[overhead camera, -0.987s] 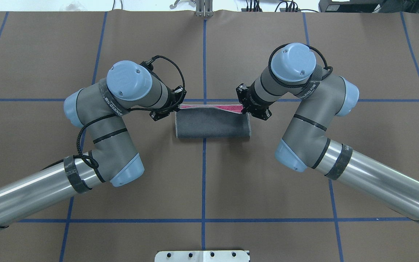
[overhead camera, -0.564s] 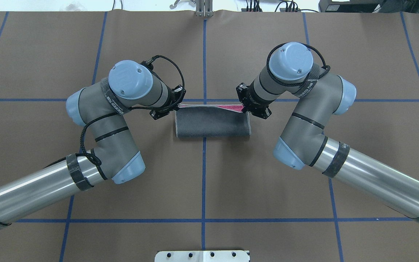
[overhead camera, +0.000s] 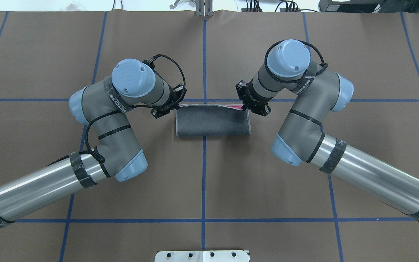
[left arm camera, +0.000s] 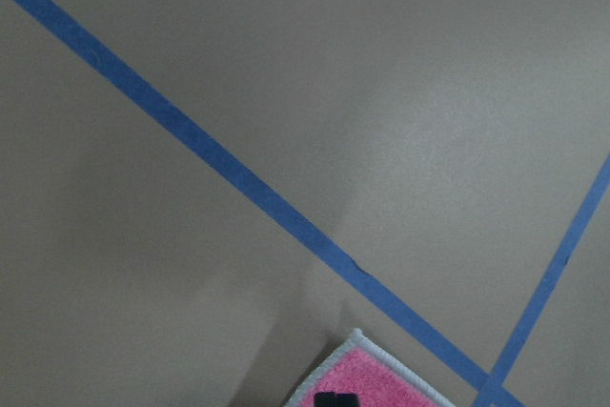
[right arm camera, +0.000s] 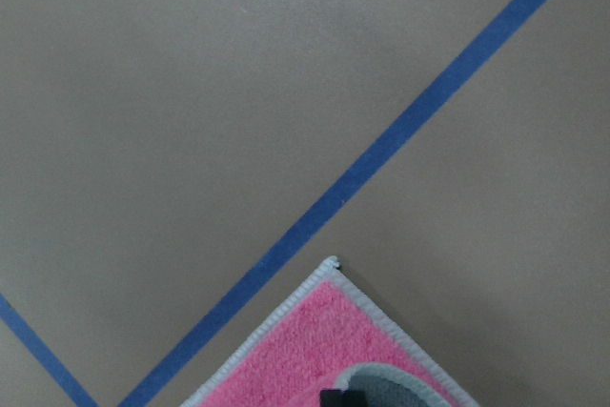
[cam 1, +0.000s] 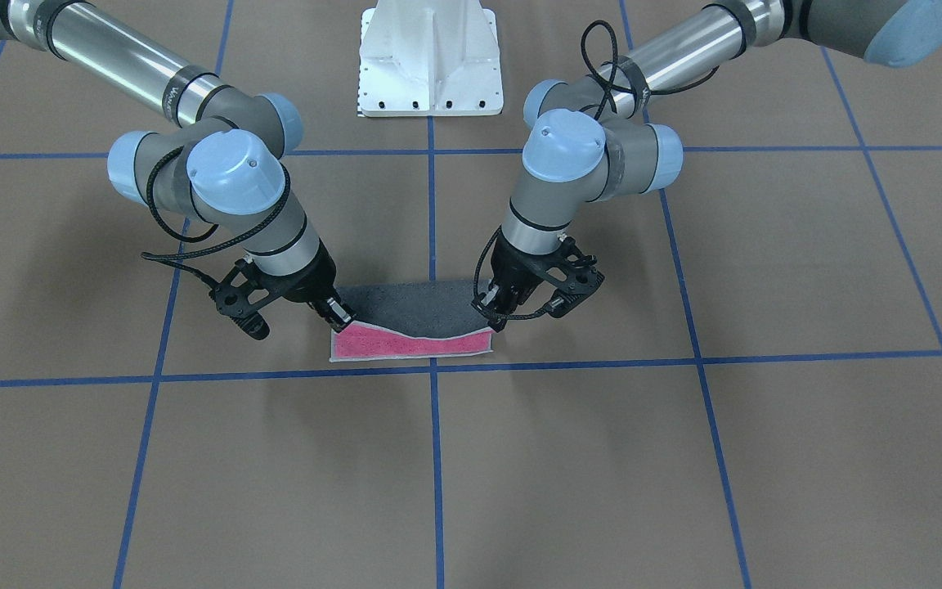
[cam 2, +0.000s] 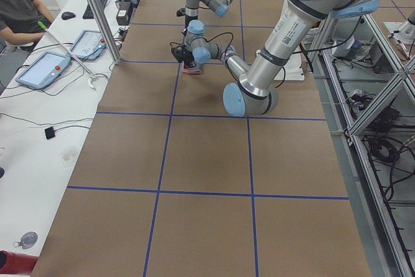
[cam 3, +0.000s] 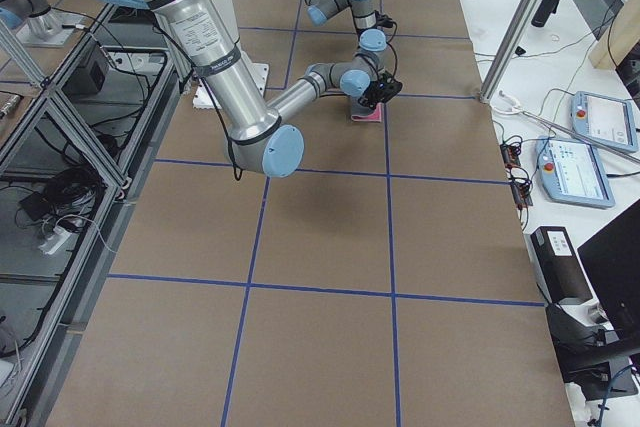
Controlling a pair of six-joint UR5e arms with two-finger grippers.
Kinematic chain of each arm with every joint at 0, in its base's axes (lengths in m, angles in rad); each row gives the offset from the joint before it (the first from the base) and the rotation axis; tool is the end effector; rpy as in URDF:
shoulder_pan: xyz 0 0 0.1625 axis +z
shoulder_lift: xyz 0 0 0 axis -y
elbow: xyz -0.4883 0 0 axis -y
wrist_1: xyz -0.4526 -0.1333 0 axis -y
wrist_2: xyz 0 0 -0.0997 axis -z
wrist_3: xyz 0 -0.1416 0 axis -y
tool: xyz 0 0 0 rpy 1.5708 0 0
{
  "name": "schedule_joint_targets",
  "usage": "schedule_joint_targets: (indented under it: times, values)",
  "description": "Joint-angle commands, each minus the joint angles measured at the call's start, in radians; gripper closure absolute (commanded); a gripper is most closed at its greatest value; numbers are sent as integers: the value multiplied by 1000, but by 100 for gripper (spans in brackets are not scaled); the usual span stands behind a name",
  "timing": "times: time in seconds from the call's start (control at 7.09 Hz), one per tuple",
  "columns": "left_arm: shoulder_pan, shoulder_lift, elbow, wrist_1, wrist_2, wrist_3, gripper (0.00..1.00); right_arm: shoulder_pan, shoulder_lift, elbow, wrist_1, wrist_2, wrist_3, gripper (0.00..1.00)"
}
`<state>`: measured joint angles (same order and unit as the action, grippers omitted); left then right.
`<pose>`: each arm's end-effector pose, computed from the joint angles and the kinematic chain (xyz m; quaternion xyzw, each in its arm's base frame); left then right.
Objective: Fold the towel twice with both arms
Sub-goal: 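Lower the folded edge onto the far edge and open both grippers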
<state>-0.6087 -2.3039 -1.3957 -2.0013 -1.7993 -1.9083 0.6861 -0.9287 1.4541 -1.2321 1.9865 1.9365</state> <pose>0.6647 -0.5866 0.2783 -0.0357 0.4805 -0.3504 0.8032 -0.6073 -0.5956 0.3348 -0.1196 -0.4344 0.3713 0.8119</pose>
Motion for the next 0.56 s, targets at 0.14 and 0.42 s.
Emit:
schedule_joint_targets:
  times: [0.14,0.42]
  values:
    - [0,-14,23,-1,2,0,100,1,1,-5,0,-3,-4,100]
    - [0,-14,38,-31,2,0,100,1,1,-11,0,-8,-4,100]
